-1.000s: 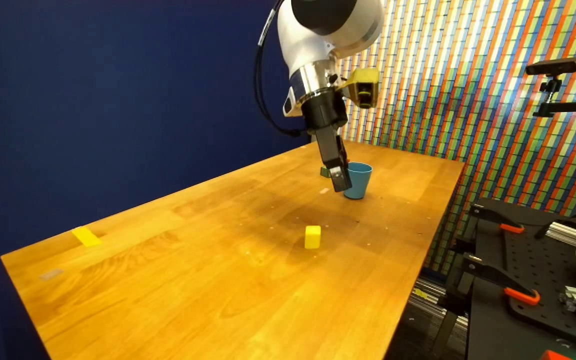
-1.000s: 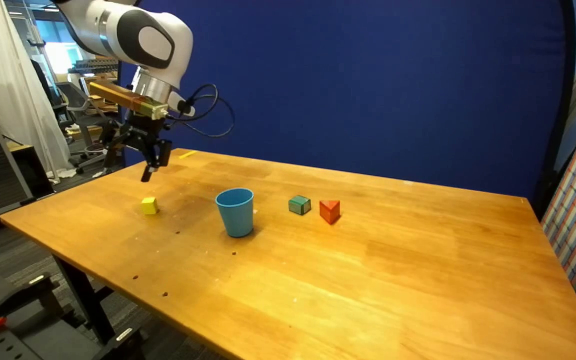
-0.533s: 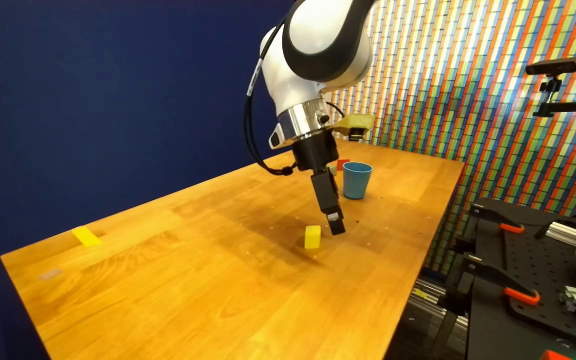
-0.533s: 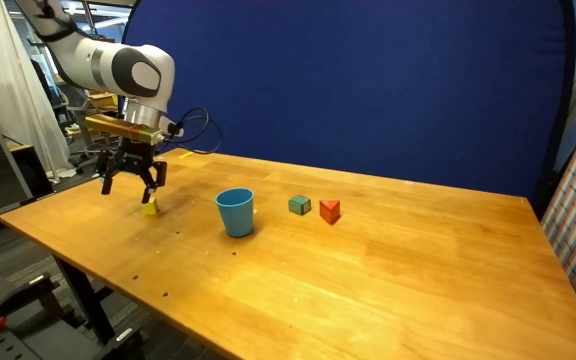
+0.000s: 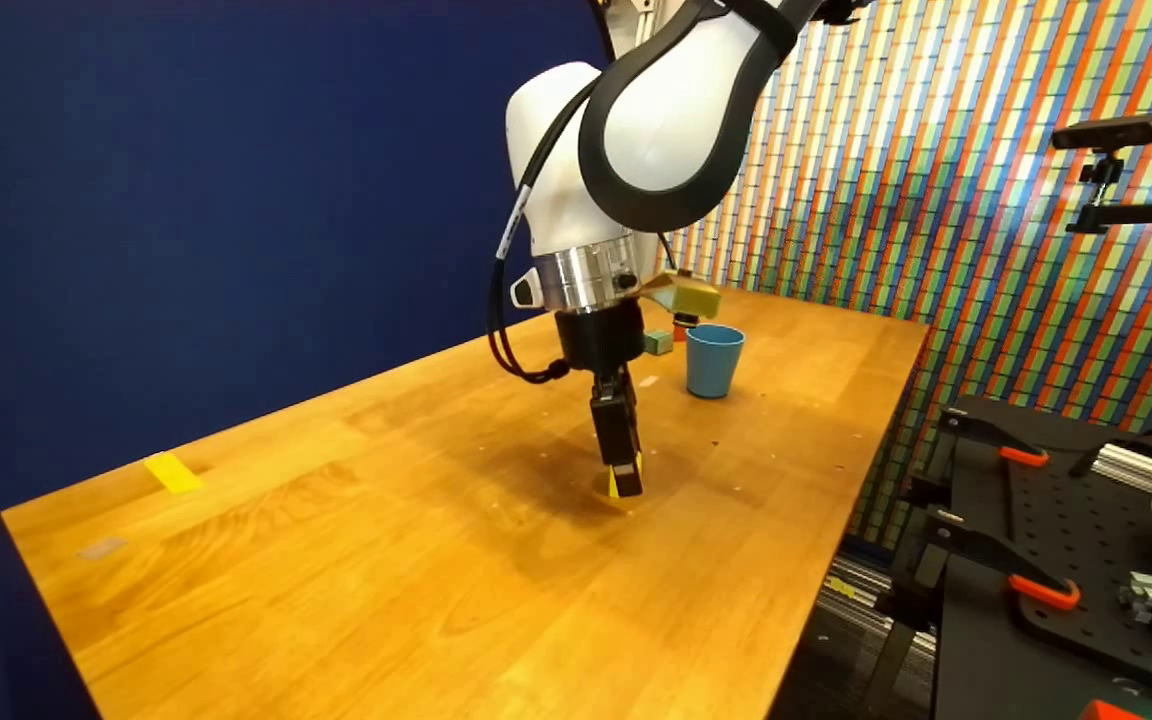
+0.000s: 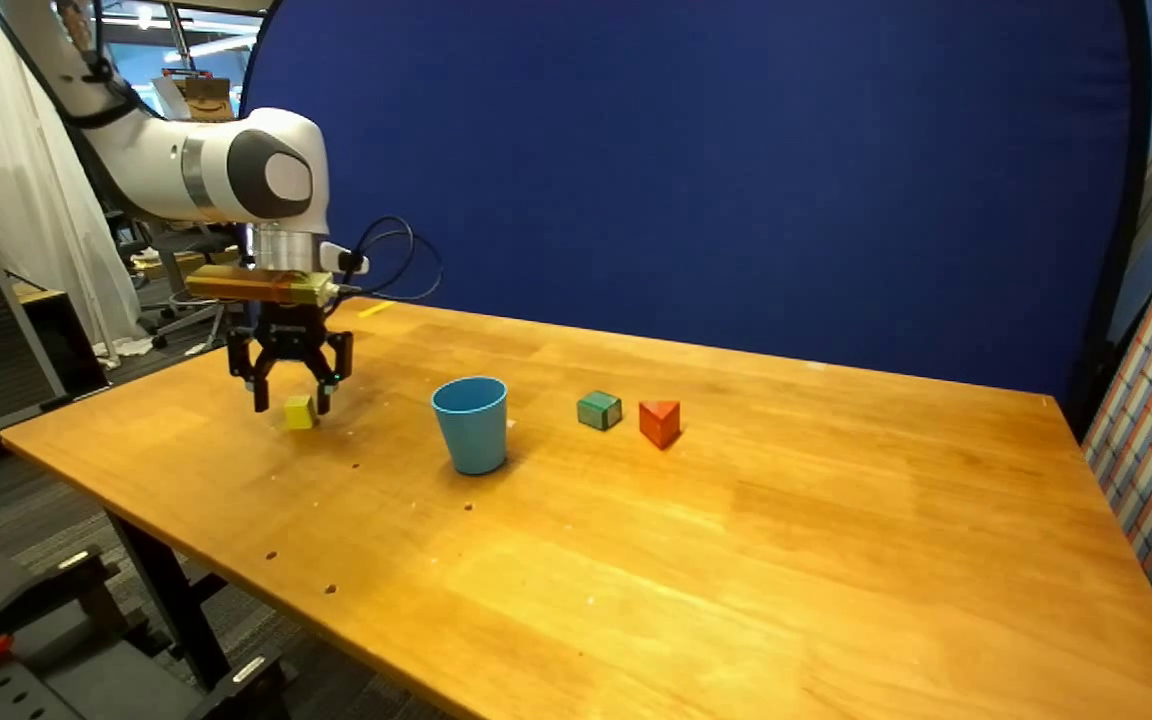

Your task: Put the yellow cube inside the blue cup

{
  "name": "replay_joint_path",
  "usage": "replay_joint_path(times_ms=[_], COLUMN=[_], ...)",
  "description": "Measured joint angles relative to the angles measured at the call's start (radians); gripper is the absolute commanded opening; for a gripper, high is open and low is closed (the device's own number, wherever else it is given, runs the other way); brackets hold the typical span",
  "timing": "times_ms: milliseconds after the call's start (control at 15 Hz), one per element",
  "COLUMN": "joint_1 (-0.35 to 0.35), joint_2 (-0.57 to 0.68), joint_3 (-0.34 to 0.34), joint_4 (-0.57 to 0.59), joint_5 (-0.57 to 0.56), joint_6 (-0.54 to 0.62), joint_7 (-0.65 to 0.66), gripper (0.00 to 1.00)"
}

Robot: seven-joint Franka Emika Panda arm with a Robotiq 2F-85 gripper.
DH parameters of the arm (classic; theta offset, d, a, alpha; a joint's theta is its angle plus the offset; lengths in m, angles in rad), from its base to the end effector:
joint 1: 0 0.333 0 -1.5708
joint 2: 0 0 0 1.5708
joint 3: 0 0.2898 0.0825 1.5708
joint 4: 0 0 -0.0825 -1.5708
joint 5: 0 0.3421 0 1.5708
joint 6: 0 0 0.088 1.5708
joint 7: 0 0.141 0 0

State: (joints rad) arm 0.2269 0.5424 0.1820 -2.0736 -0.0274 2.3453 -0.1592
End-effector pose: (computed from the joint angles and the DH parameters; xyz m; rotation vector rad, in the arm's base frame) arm 0.4680 0.2081 0.1292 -2.9409 -0.8721 0.4151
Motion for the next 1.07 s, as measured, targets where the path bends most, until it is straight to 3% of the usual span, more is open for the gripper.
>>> replay_joint_path(times_ms=[333,400,600,1067], joint_1=[-0.001,-0.003,-0.035,-0.182], joint_2=[0.0,-0.009,-0.073,-0.245], joint_3=[-0.036,-0.056,-0.135,-0.279], joint_4=[0.0,0.001,0.0,-0.006], joint_5=[-0.013,-0.02,-0.048,-0.076], joint_6=[0.037,0.042,0.048,0.046], joint_7=[0.053,0.074,0.125,0.231], gripper=[0.11,0.17,0.17,0.17])
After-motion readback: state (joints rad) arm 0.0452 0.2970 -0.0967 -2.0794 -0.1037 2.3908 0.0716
